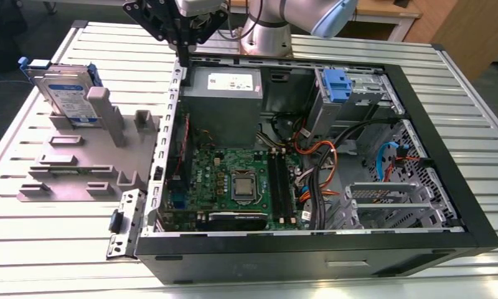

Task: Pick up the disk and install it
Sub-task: 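Reach for the disk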

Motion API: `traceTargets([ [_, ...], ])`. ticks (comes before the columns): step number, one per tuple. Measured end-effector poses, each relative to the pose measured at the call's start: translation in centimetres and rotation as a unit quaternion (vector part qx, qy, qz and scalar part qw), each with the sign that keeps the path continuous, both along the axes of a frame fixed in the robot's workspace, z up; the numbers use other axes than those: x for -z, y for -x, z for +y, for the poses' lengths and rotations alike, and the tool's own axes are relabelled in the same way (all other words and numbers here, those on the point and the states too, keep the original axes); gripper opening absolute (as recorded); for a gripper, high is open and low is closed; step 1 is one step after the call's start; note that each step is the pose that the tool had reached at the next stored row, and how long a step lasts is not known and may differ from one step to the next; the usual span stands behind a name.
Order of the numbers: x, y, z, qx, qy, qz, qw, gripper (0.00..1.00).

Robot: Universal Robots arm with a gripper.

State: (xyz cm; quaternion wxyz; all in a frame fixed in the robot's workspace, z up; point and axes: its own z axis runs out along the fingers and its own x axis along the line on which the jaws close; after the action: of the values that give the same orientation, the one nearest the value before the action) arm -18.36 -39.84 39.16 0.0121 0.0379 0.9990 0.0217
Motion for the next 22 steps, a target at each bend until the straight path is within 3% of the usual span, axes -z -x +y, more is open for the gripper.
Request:
traceTargets([
  [6,0.0,0.64,0.03,0.0,0.0,0.0,1.0,0.11],
  [22,0.0,0.87,0.03,0.0,0.0,0.0,1.0,0.11],
])
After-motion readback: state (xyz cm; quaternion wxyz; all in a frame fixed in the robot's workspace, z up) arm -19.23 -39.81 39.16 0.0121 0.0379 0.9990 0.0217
